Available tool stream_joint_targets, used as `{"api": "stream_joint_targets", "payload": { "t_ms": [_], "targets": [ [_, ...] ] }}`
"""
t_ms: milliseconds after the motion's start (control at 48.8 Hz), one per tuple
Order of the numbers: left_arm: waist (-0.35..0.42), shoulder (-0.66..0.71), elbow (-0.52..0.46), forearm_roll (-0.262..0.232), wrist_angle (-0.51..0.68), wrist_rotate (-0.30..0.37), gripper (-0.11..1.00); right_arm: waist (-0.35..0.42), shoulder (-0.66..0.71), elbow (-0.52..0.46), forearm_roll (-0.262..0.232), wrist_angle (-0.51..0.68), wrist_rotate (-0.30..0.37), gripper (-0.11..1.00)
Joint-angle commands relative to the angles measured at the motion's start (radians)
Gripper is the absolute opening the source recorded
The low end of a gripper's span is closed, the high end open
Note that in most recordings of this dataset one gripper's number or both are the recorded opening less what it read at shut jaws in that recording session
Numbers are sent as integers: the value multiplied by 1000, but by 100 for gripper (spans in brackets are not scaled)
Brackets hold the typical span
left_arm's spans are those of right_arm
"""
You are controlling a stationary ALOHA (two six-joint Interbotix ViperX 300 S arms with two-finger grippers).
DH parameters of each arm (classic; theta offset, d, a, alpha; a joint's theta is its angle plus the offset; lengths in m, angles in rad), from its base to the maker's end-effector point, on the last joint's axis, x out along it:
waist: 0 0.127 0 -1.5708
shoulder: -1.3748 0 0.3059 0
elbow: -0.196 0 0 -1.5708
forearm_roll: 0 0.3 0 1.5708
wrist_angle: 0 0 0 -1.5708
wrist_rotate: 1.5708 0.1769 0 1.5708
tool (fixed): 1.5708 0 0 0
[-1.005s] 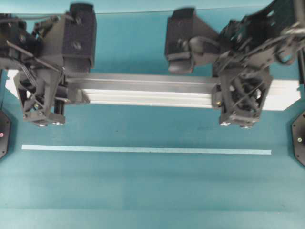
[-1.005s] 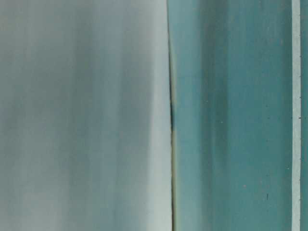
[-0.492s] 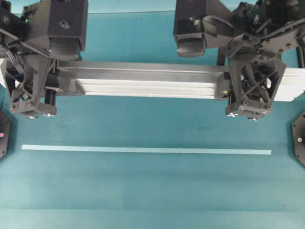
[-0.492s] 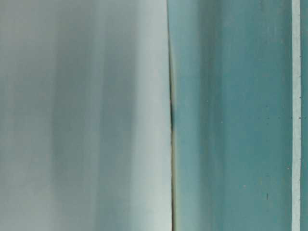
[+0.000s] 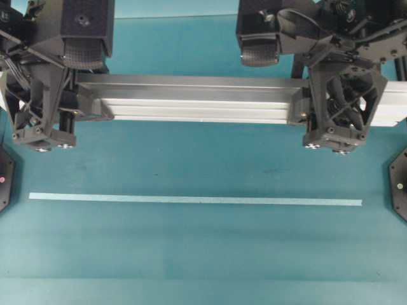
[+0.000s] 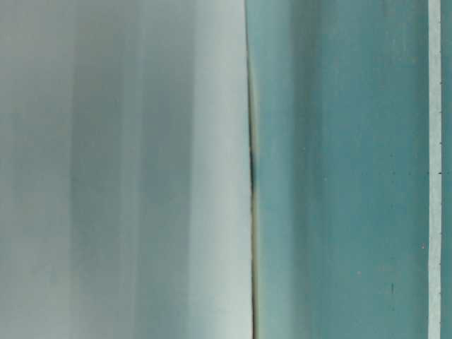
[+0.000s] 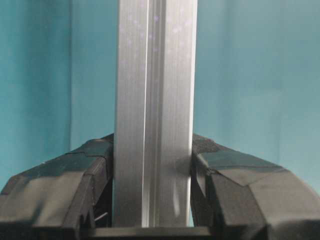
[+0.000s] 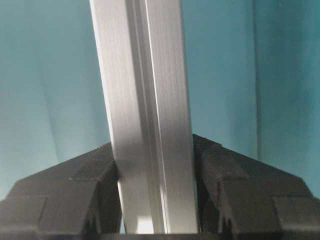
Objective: Lift the metal rail with both hands.
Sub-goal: 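Hold the rail raised with both grippers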
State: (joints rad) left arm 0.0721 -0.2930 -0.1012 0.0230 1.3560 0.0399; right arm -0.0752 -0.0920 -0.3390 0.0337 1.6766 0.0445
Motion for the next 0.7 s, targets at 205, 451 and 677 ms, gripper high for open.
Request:
{"api": "stream_joint_targets", "payload": {
  "t_ms": [205, 451, 677],
  "targets": [
    [5, -3, -32, 6, -15, 9, 36, 3, 11, -21, 5, -15, 11, 39],
    [6, -3, -31, 6, -17, 15, 36, 5, 14, -14, 3, -15, 11, 39],
    [6, -3, -12, 5, -18, 15, 36, 5, 14, 17, 2, -18, 8, 39]
  ]
}}
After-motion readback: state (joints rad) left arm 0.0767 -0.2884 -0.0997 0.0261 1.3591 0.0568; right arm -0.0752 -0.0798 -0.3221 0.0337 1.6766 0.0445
